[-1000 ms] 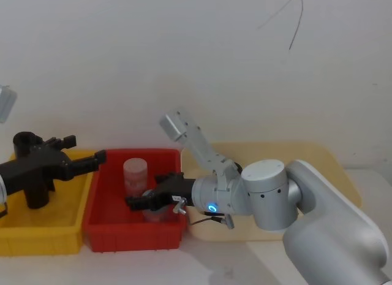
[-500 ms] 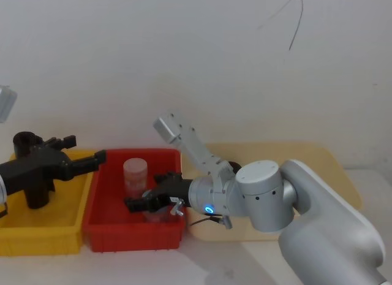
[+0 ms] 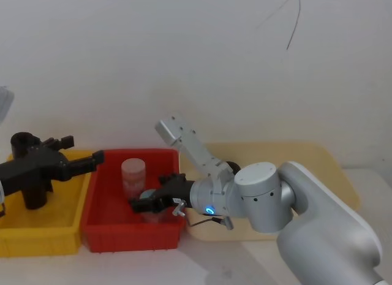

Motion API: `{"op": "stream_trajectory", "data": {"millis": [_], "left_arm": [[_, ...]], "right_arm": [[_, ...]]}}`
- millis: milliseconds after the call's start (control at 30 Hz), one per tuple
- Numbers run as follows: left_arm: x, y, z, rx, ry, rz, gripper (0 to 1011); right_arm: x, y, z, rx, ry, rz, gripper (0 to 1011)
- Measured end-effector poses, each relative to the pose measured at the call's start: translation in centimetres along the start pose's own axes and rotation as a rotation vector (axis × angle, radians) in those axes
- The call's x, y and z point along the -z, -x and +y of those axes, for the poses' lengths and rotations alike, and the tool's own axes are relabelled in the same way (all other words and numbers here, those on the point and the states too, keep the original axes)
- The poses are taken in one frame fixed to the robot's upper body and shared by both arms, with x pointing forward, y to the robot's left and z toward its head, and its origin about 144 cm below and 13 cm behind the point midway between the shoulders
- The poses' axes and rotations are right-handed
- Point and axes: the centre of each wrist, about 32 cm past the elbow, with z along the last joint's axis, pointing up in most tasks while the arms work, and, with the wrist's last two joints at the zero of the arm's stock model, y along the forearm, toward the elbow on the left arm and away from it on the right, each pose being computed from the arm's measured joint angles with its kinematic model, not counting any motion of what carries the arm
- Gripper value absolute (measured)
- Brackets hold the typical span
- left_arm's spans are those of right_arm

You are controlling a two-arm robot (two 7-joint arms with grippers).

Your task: Pick up the garbage bag with the one hand and transfer it to the other hand.

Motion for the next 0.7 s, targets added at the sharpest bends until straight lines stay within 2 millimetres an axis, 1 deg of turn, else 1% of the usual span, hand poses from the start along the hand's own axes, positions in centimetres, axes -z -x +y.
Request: {"op": "stream_trajectory", "data": {"millis": [700], "left_arm": [[0.00, 0.00, 0.00, 0.000, 0.000, 0.000, 1001]], "right_arm": [[1.02, -0.90, -0.14, 0.001, 0.032, 0.011, 1001]]}}
